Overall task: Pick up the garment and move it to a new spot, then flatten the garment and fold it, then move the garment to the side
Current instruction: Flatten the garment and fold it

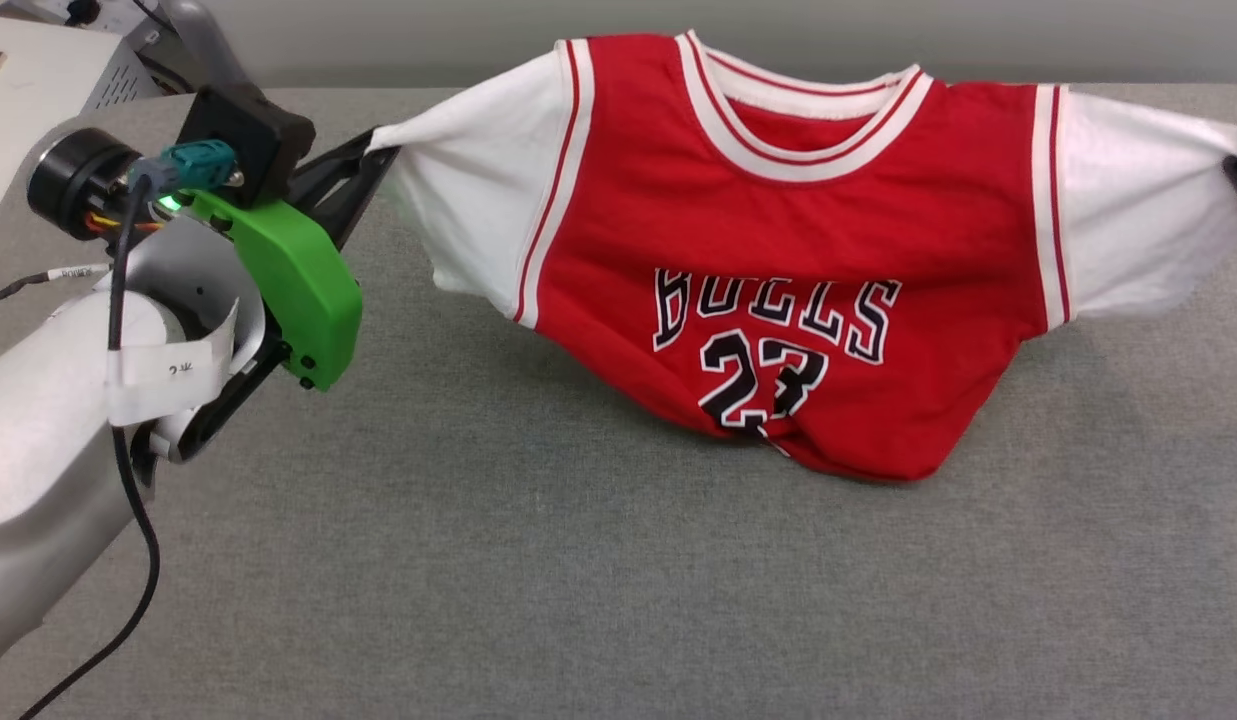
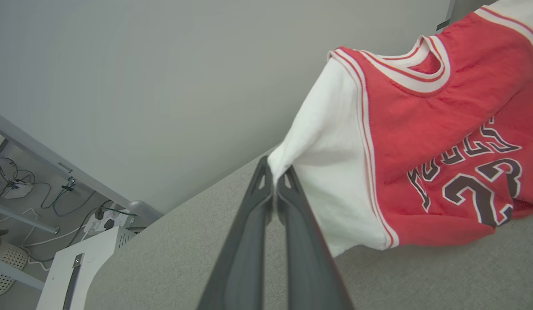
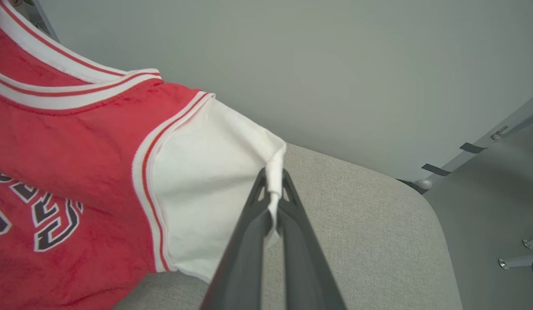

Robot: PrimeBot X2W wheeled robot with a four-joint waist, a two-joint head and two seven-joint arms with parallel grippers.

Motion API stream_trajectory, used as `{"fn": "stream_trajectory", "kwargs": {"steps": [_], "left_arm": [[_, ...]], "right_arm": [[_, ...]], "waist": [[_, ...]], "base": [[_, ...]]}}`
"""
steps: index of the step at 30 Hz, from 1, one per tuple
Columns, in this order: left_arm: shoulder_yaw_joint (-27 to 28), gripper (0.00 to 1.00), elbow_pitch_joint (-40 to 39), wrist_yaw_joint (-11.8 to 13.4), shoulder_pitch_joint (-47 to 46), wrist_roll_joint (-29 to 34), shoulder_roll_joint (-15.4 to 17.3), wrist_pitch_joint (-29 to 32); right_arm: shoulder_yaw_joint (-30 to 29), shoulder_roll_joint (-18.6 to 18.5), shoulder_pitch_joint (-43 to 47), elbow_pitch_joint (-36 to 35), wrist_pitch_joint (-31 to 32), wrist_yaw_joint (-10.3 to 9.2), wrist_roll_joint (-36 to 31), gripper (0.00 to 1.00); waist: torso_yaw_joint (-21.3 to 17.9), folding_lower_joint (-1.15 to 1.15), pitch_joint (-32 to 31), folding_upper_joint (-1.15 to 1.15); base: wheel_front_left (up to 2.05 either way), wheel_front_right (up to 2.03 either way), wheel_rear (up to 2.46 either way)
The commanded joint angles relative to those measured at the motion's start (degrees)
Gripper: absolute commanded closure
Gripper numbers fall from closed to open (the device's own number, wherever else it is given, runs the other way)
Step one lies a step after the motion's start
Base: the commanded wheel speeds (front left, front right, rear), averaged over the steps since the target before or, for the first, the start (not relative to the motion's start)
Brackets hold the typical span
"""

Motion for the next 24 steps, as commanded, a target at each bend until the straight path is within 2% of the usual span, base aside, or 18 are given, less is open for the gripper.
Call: {"fn": "stream_trajectory", "kwargs": {"steps": [1, 7, 11, 13, 19, 24], "left_arm": [[0.9, 1.0, -1.4, 0.8, -1.5, 1.3, 0.8, -1.0], [3.5, 1.0, -6.7, 2.3, -5.2, 3.0, 1.6, -2.6], [4.8, 1.0, -7.3, 2.3, -8.7, 4.0, 0.9, -3.0], [5.3, 1.0, -6.2, 1.5, -12.2, 4.8, -0.9, -3.3], [5.8, 1.0, -2.5, -0.6, -18.6, 5.0, -4.7, -2.5], [6.4, 1.0, 2.7, -2.6, -24.5, 5.2, -7.0, -1.7]], "right_arm": [[-1.2, -0.5, -0.8, -1.5, -0.8, -0.05, -0.8, 1.0], [-7.9, -0.9, -1.4, -9.3, -1.3, -0.05, -4.0, 1.0], [-12.0, -0.4, -2.8, -14.5, 0.1, -0.05, -5.8, 1.0], [-15.0, 0.2, -4.8, -18.1, 3.0, -0.05, -6.5, 1.0], [-15.1, 0.1, -10.3, -20.1, 7.2, -0.05, -7.5, 1.0], [-13.0, 0.5, -17.4, -16.4, 8.6, -0.05, -7.5, 1.0]], "waist": [[-0.2, 0.0, -2.2, 0.0], [-0.4, 0.0, -4.9, 0.0], [-0.7, 0.0, -6.3, 0.0], [-0.7, 0.0, -7.1, 0.0], [-0.7, 0.0, -5.4, 0.0], [-0.9, 0.0, -0.9, 0.0]], "base": [[0.0, 0.0, 0.0], [0.0, 0.0, 0.0], [0.0, 0.0, 0.0], [0.0, 0.0, 0.0], [0.0, 0.0, 0.0], [0.0, 0.0, 0.0]]}}
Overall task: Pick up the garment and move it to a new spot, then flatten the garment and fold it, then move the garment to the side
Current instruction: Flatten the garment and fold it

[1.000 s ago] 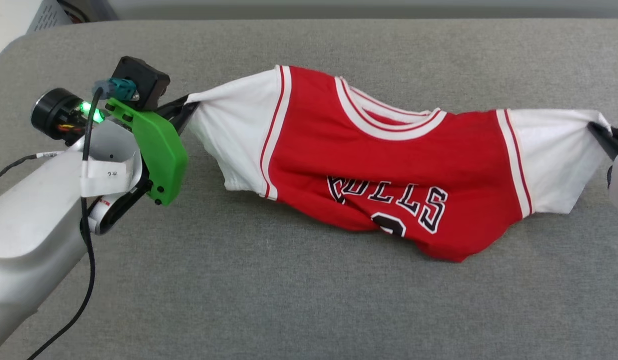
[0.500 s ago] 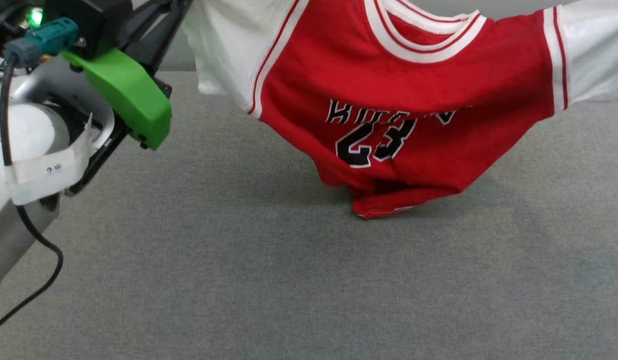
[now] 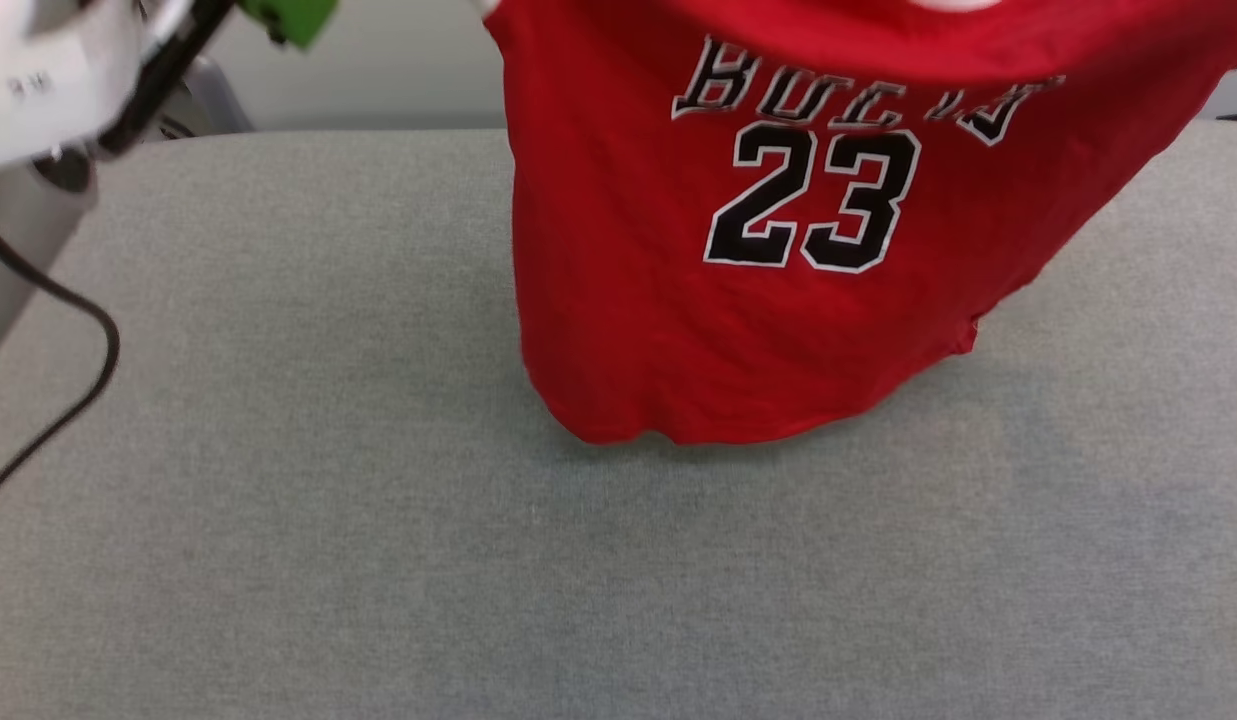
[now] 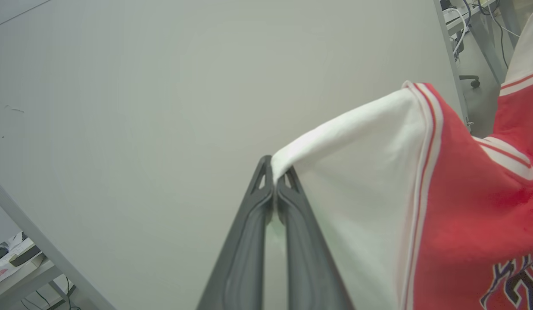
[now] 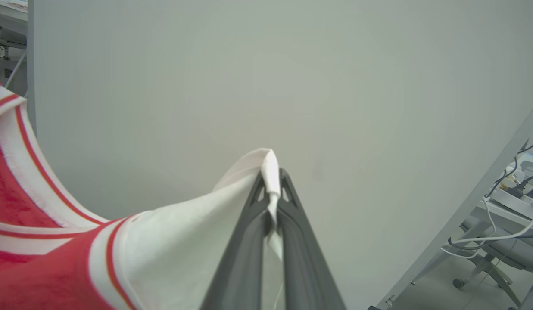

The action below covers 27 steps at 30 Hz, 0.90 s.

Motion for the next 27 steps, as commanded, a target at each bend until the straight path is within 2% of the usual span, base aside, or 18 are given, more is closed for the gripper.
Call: {"fn": "stream_trajectory", "kwargs": {"steps": [1, 9, 16, 23, 27], "left_arm": [[0.2, 1.0, 1.4, -0.5, -2.6, 0.6, -0.6, 0.0], [1.2, 1.0, 13.1, -2.9, -14.5, 3.7, -4.7, -1.4], [2.8, 1.0, 23.4, -4.4, -24.5, 5.3, -7.2, -4.9], [3.2, 1.0, 32.1, -5.8, -30.6, 6.0, -9.1, -9.3], [2.8, 1.0, 35.9, -6.4, -31.0, 5.9, -9.8, -12.1]], "right_arm": [[1.2, 0.4, -2.9, 1.3, 0.3, -0.05, -0.3, 1.0], [9.7, 2.0, -20.6, 12.6, -0.9, -0.05, -2.2, 1.0], [15.8, 4.6, -35.9, 23.0, -5.8, -0.05, -4.4, 1.0], [20.6, 7.0, -46.1, 32.7, -11.7, -0.05, -5.8, 1.0], [22.8, 8.4, -48.2, 37.1, -15.3, -0.05, -5.1, 1.0]], "waist": [[-0.3, 0.0, 3.8, 0.0], [-0.6, 0.0, 13.1, 0.0], [-0.8, 0.0, 18.4, 0.0], [-0.7, 0.0, 21.7, 0.0], [-0.6, 0.0, 22.8, 0.0]], "base": [[0.0, 0.0, 0.0], [0.0, 0.0, 0.0], [0.0, 0.0, 0.0], [0.0, 0.0, 0.0], [0.0, 0.0, 0.0]]}}
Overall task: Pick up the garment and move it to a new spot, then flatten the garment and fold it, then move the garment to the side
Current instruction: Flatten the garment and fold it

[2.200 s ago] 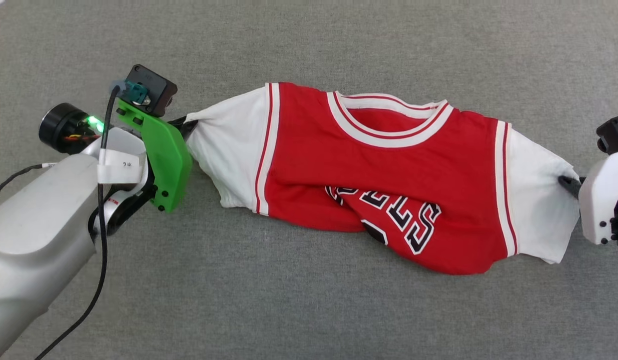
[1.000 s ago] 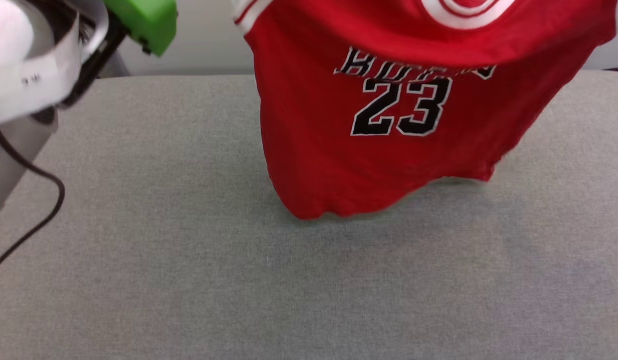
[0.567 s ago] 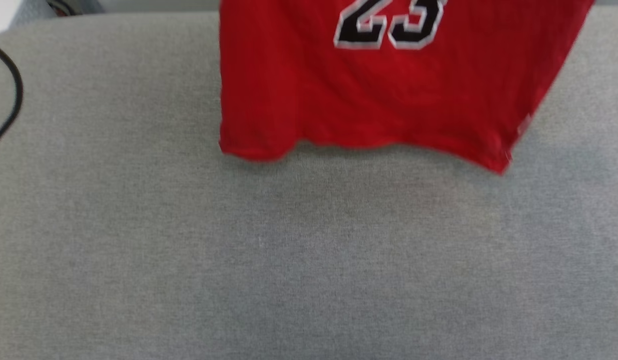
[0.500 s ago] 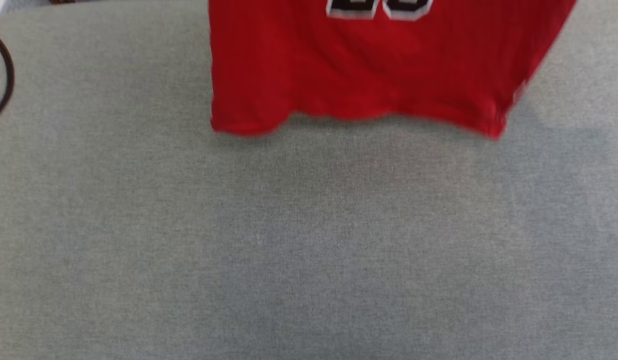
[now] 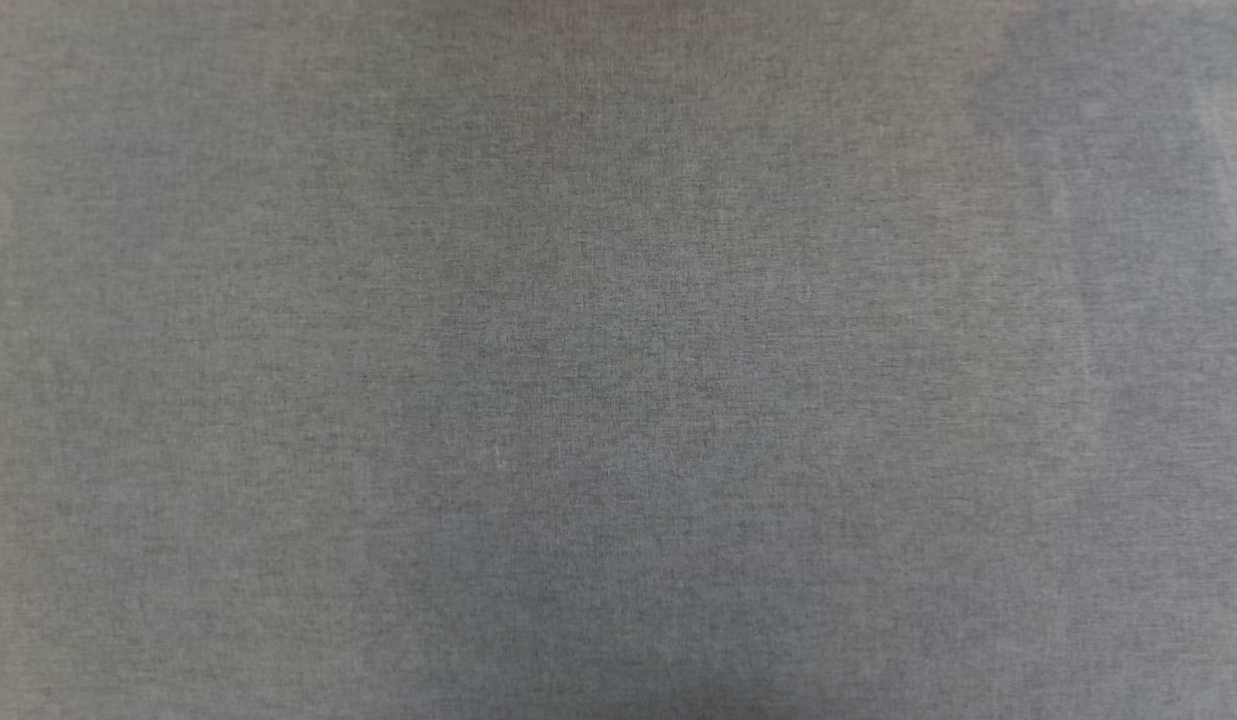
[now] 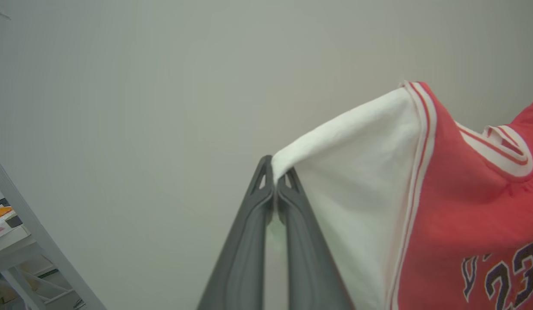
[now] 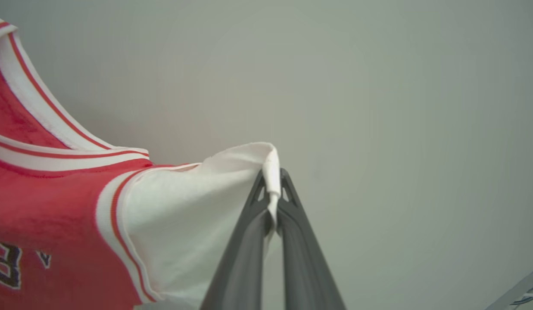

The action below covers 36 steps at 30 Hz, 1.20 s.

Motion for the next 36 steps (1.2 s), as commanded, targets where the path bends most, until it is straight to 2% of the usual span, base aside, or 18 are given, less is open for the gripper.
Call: {"fn": "stream_trajectory", "kwargs": {"steps": [1, 6, 13, 14, 19, 29, 36], "left_arm": [[-0.1, 1.0, 1.3, -0.3, -0.4, 0.2, -0.4, -1.1], [0.0, 1.0, 4.7, -0.7, 4.3, -2.5, -1.1, -4.2], [-1.3, 1.0, 6.4, -0.9, 14.1, -4.4, 0.3, -6.8], [-1.5, 1.0, 6.1, -1.0, 20.3, -5.9, 1.1, -7.8], [-1.0, 1.0, 3.9, -0.6, 32.4, -8.7, 2.1, -8.9], [0.4, 1.0, -6.7, 4.5, 62.1, -13.5, 6.1, -9.5], [1.8, 1.0, -15.7, 9.8, 80.2, -16.2, 8.2, -9.5]], "right_arm": [[1.2, 0.7, -0.4, 1.2, -1.1, -0.05, 0.5, 1.0], [5.5, 2.1, 1.9, 5.0, -4.8, -0.05, 2.8, 1.0], [10.8, 4.1, 9.9, 7.0, -8.9, -0.05, 8.1, 1.0], [13.3, 4.7, 15.0, 6.8, -10.6, -0.05, 10.9, 1.0], [17.0, 4.5, 24.6, 5.4, -12.7, -0.05, 15.3, 1.0], [23.0, 1.6, 45.5, -0.5, -15.4, -0.05, 21.7, 1.0], [24.4, -2.3, 59.0, -4.0, -16.1, -0.05, 24.4, 1.0]], "waist": [[0.1, -0.01, 1.1, 0.0], [-0.1, -0.01, 0.4, 0.0], [-0.4, -0.01, -3.6, 0.0], [-0.4, -0.01, -6.1, 0.0], [-0.2, -0.01, -10.2, 0.0], [-0.6, -0.01, -18.0, 0.0], [-0.6, -0.01, -22.1, 0.0]], "base": [[0.0, 0.0, 0.0], [0.0, 0.0, 0.0], [0.0, 0.0, 0.0], [0.0, 0.0, 0.0], [0.0, 0.0, 0.0], [0.0, 0.0, 0.0], [0.0, 0.0, 0.0]]}}
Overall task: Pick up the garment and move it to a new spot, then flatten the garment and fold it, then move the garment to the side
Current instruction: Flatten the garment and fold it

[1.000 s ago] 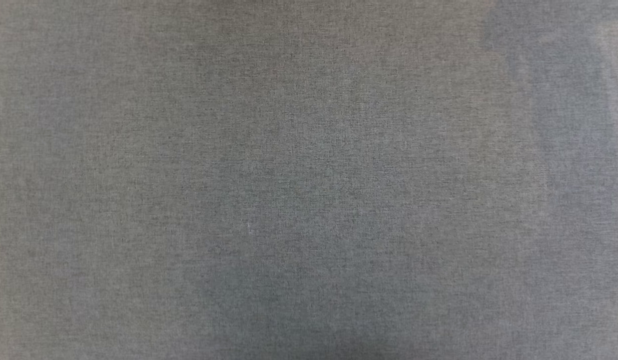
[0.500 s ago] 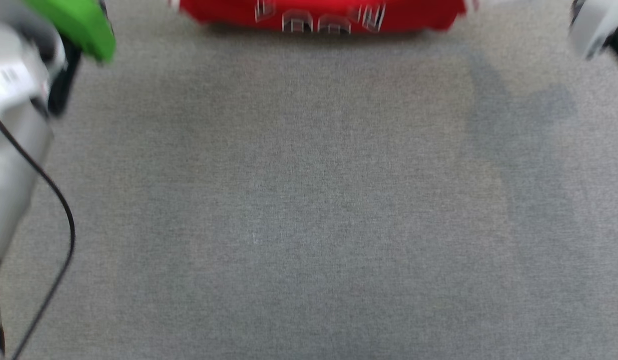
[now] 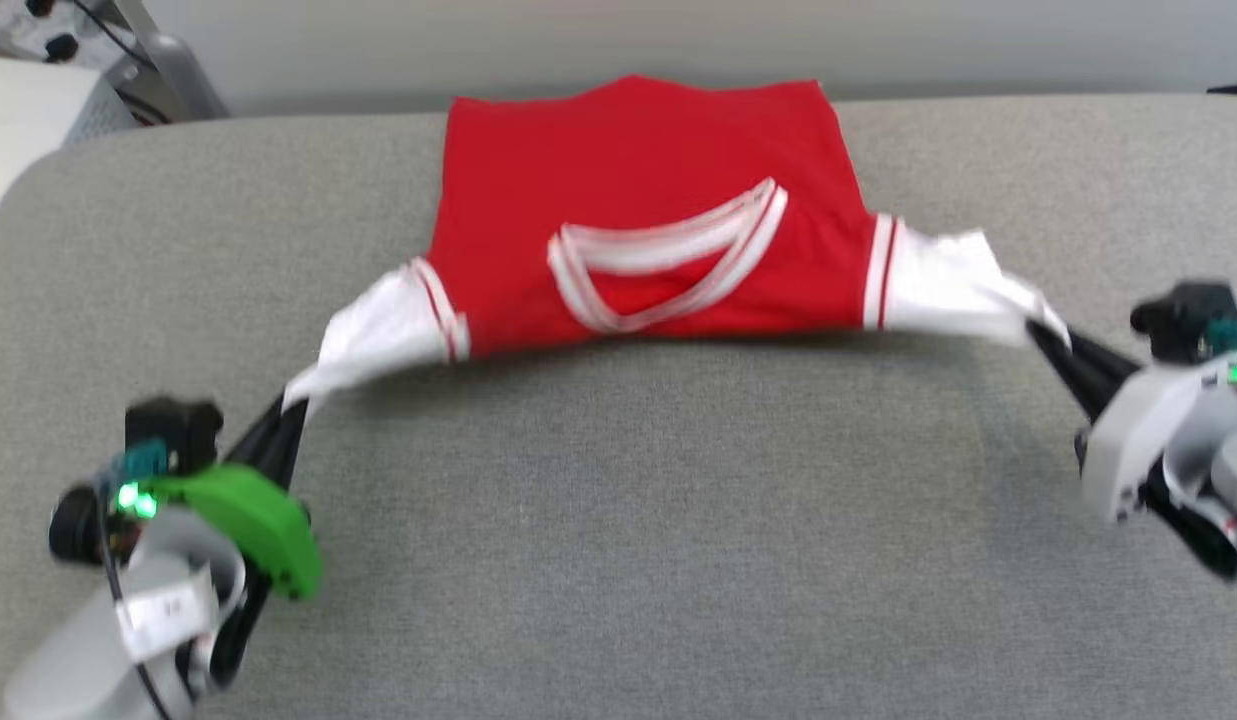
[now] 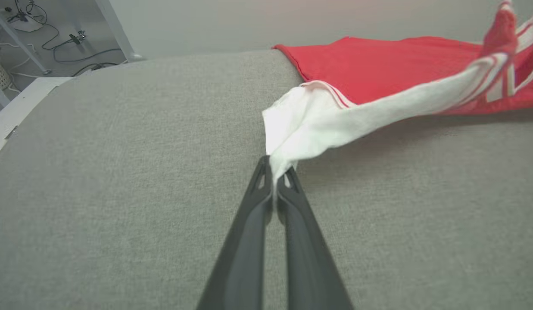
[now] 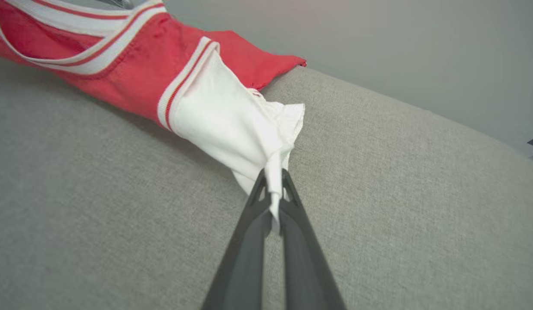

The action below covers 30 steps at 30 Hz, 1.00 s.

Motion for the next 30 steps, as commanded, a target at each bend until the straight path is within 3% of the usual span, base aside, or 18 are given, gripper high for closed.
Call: {"fn": "stream_trajectory", "kwargs": {"steps": [1, 11, 21, 28, 29, 30], "left_arm": [[0.7, 1.0, -1.2, 1.0, 3.5, -0.9, 1.0, -0.3], [1.4, 1.0, -7.3, 6.4, 19.6, -2.5, 1.7, -0.3], [5.2, 1.0, -8.9, 7.4, 27.8, -1.5, 1.4, -0.3], [7.6, 1.0, -9.7, 7.7, 30.2, 0.1, 0.1, -0.3], [7.9, 1.0, -9.9, 7.7, 30.2, 0.5, -0.1, -0.3], [8.4, 1.0, -10.3, 7.9, 30.2, 1.1, -0.3, -0.3]], "right_arm": [[-0.1, -0.7, 2.8, -0.4, -0.4, -0.05, 0.5, 1.0], [-4.2, -2.4, 19.5, -0.9, -1.0, -0.05, 2.0, 1.0], [-12.8, -3.1, 35.2, -3.9, -1.3, -0.05, 0.8, 1.0], [-17.3, -2.1, 40.9, -5.5, 1.8, -0.05, -0.3, 1.0], [-18.1, -1.7, 41.1, -5.8, 2.5, -0.05, -0.3, 0.56], [-19.1, -1.4, 41.0, -6.4, 2.9, -0.05, -0.5, 0.0]], "waist": [[-0.2, 0.0, -2.8, 0.0], [0.3, 0.0, -6.3, 0.0], [1.0, 0.0, -7.1, 0.0], [1.0, 0.0, -6.8, 0.0], [1.0, 0.0, -6.8, 0.0], [1.0, 0.0, -6.8, 0.0]], "base": [[0.0, 0.0, 0.0], [0.0, 0.0, 0.0], [0.0, 0.0, 0.0], [0.0, 0.0, 0.0], [0.0, 0.0, 0.0], [0.0, 0.0, 0.0]]}}
